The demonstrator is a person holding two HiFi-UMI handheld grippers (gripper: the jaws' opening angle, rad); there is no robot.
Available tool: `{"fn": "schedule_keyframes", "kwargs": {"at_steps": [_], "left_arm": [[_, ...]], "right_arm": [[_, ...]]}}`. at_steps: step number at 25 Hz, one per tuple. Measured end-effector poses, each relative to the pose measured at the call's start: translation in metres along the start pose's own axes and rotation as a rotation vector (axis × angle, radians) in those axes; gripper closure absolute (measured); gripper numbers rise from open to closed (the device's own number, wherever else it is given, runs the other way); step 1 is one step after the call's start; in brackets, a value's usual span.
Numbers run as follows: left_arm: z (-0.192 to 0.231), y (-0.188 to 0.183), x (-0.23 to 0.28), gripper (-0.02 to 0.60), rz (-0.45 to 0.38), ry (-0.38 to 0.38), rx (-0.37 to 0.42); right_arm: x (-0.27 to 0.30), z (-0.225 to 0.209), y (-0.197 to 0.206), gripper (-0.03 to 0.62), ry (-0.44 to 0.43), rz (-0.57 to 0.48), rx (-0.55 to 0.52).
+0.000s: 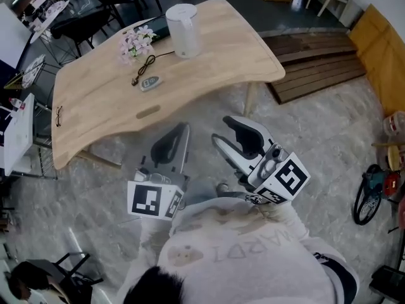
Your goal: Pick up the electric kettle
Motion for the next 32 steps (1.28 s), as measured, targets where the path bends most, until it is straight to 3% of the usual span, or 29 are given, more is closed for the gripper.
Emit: {"fn": "schedule_keyframes", "kwargs": {"at_steps": [12,20,32], "left_arm": [[0.029,0.017,0.074,0.41,0.043,0.042,-0.009],[0.101,0.019,0.148,0.41,0.02,0.065,-0.032],[0.204,0.031,0.231,0.41,0.042,0.106,-0.061]], "right_arm": [[0.033,-0.07,0.005,0.437,0.023,0.001,0.018],[0.111,-0.139,0.003,0.437,0.037,0.024,-0.013],[0.206,-0.228,0.019,0.424,0.128,0.093,-0.007]]}}
Point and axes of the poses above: the fingertips, and each gripper's own axes: x forward along the fingers, z to its left, y out of its underside, the point moved 8 cm from there along -x, backward along the fingers, and after that the axes turned 4 degrees about z, right-handed, at the moved point
